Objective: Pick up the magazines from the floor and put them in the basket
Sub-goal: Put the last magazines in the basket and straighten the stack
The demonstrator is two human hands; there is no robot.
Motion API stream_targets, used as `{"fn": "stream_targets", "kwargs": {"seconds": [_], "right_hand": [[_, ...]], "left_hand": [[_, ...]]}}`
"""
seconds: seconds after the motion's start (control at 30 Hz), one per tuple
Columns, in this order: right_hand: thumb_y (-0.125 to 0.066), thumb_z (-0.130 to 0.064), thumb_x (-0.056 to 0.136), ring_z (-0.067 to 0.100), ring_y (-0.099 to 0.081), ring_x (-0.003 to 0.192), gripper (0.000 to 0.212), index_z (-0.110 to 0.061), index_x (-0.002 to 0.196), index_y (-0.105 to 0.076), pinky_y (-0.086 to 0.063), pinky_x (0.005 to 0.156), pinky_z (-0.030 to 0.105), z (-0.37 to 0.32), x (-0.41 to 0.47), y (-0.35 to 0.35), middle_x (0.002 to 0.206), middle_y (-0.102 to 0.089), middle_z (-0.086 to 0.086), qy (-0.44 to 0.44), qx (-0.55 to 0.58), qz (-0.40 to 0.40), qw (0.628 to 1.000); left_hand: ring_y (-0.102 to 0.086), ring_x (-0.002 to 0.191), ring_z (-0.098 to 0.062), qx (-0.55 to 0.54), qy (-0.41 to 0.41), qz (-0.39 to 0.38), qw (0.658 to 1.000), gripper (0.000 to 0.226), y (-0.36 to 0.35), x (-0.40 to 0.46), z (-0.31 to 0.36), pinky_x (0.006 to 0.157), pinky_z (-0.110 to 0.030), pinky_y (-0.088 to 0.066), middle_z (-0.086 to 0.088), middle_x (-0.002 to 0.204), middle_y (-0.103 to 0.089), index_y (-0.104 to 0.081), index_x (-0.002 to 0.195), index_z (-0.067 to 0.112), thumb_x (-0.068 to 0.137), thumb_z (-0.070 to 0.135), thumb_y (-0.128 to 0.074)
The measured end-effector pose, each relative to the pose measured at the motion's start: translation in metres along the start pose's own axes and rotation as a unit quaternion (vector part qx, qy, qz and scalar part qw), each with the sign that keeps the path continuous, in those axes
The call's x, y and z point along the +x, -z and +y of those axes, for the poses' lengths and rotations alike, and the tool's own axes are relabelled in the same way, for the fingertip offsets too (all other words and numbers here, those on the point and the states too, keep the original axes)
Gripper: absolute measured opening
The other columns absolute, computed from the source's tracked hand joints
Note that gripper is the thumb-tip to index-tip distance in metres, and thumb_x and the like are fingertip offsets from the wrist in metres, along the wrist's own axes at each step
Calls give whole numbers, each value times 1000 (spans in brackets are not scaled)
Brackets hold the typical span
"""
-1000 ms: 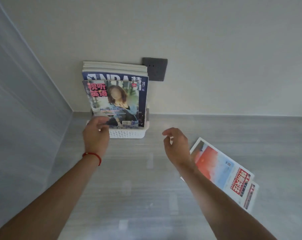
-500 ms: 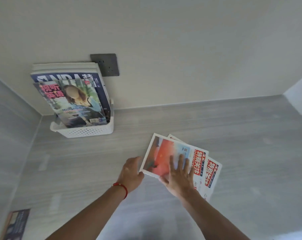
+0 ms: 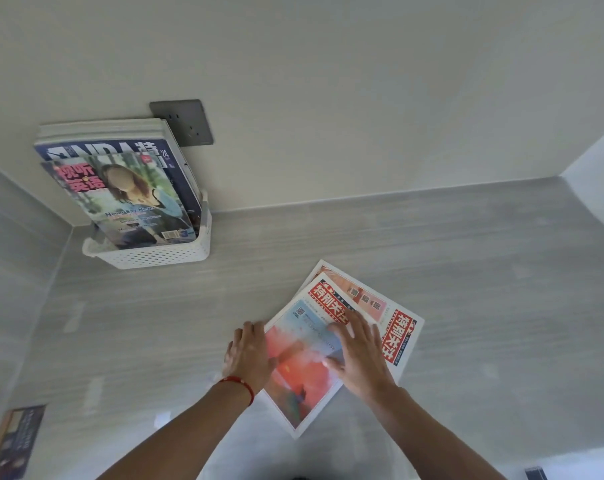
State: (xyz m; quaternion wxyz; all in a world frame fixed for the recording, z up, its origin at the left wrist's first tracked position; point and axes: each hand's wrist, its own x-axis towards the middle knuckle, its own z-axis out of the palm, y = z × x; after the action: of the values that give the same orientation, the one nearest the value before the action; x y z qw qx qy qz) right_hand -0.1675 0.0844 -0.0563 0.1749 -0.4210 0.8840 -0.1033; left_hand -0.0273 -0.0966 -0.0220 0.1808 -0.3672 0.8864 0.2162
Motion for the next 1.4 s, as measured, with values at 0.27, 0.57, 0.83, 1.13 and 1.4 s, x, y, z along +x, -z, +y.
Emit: {"fn": "stream_targets", "kwargs": {"seconds": [0.27, 0.57, 0.83, 1.13, 1.4], "right_hand": [[-81, -50, 77, 37, -15, 152, 95, -8, 149, -35, -24, 122, 54, 0, -9, 4, 160, -21, 19, -102, 129, 66, 984], [-64, -23, 97, 11, -74, 88, 16, -28, 112, -67, -62, 62, 29, -62, 34, 36, 114, -75, -4, -155, 520, 32, 840], [-68, -24, 92, 19, -67, 63, 5, -23, 92, -73, -49, 62, 34, -183, 105, 99, 74, -76, -1, 9, 423, 93, 901], [-62, -14, 87, 11, -62, 60, 17, -11, 72, -68, -40, 50, 14, -315, 197, 182, 77, -75, -1, 60, 295, 202, 932], [-57, -11, 92, 22, -71, 74, 24, -15, 101, -79, -46, 50, 8, -330, 250, 145, 115, -77, 3, 26, 269, 174, 947]], "left_hand": [[-74, 63, -27, -316, 21, -21, 948, 12, 28, -7, -4, 57, -36, -61, -11, 91, -74, -55, 99, 25, 102, 16, -48], [-76, 70, -43, -572, 54, 21, 819, 13, 63, -33, -76, 64, -45, -66, -11, 98, -79, -66, 109, 31, 101, 22, -61], [-78, 86, -19, -484, 23, 138, 864, 6, 142, -16, -167, 79, -40, -63, 2, 94, -81, -64, 99, 35, 98, 29, -64], [-75, 88, -25, -367, 26, 380, 849, 8, 274, 42, -228, 86, -42, -63, -4, 101, -77, -72, 100, 17, 93, 17, -67], [-75, 89, -30, -346, 84, 342, 870, 27, 277, 100, -246, 85, -44, -62, -13, 105, -76, -68, 102, 4, 102, 25, -51]]}}
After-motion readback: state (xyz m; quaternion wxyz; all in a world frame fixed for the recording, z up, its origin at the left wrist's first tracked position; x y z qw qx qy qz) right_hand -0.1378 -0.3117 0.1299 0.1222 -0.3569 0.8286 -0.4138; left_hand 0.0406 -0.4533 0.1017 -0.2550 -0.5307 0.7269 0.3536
